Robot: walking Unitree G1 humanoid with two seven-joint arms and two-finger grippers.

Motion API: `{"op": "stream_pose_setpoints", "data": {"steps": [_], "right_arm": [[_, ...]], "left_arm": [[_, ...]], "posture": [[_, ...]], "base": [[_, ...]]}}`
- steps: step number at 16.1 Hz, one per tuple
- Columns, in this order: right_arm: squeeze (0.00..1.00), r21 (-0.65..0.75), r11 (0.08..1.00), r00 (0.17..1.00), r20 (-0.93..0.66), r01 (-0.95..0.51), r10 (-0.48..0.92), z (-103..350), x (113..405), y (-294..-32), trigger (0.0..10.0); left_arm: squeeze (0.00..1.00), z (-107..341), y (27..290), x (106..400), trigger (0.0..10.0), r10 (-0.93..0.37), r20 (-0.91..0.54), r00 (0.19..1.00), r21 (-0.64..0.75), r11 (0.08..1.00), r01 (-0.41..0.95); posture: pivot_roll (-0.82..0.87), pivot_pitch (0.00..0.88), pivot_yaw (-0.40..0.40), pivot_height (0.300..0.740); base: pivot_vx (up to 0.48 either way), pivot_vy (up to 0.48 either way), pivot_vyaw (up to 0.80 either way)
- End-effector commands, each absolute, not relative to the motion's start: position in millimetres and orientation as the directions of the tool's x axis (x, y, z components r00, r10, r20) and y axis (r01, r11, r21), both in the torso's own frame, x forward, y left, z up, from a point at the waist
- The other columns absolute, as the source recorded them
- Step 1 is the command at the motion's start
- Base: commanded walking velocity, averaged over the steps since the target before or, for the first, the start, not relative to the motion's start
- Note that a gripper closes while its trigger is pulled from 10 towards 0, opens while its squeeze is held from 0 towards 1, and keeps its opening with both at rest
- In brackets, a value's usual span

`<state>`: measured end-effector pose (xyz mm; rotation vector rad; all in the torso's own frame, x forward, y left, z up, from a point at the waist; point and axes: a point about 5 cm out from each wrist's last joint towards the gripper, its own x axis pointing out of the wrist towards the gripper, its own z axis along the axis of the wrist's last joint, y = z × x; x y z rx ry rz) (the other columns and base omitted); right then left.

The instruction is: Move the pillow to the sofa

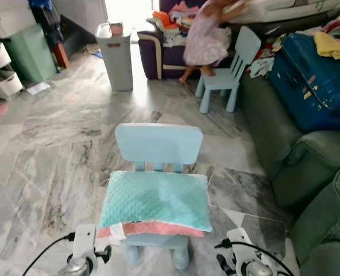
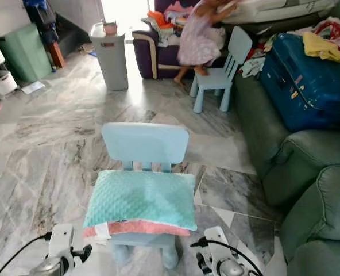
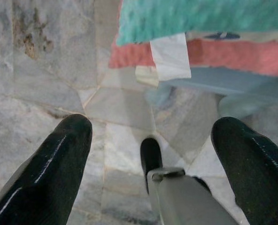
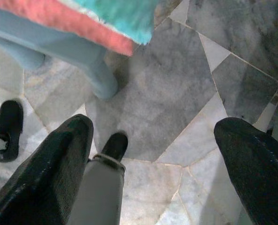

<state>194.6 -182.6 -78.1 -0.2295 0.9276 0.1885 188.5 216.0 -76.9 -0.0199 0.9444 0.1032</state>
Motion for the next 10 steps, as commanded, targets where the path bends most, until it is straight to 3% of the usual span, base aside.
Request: {"op": "stream_pose_setpoints", "data": {"steps": [1,4,7,10], "right_arm": [[0.0,-0.105,0.965,0.599,-0.799,-0.239,0.061,-76,198,-181,10.0],[0.0,-0.077,0.987,0.668,-0.743,-0.14,0.037,-66,214,-185,10.0],[0.0,0.067,0.995,0.831,-0.546,-0.08,0.104,-34,254,-181,10.0],[0.0,0.103,0.99,0.89,-0.435,-0.1,0.136,-19,262,-181,10.0]], "left_arm": [[0.0,-77,220,188,10.0,0.09,-0.813,0.576,0.047,0.995,-0.088],[0.0,-70,222,198,10.0,0.083,-0.777,0.624,0.061,0.997,-0.057],[0.0,-36,213,243,10.0,-0.049,-0.578,0.815,0.01,0.998,0.067],[0.0,-18,202,252,10.0,-0.168,-0.441,0.881,0.025,0.98,0.2]], "posture": [[-0.1,0.0,0.005,0.74],[-0.11,0.0,0.009,0.74],[-0.11,0.0,0.006,0.74],[-0.11,0.0,0.005,0.74]], "base": [[0.0,0.0,0.0],[0.0,0.0,0.0],[0.0,0.0,0.0],[0.0,0.0,0.0]]}}
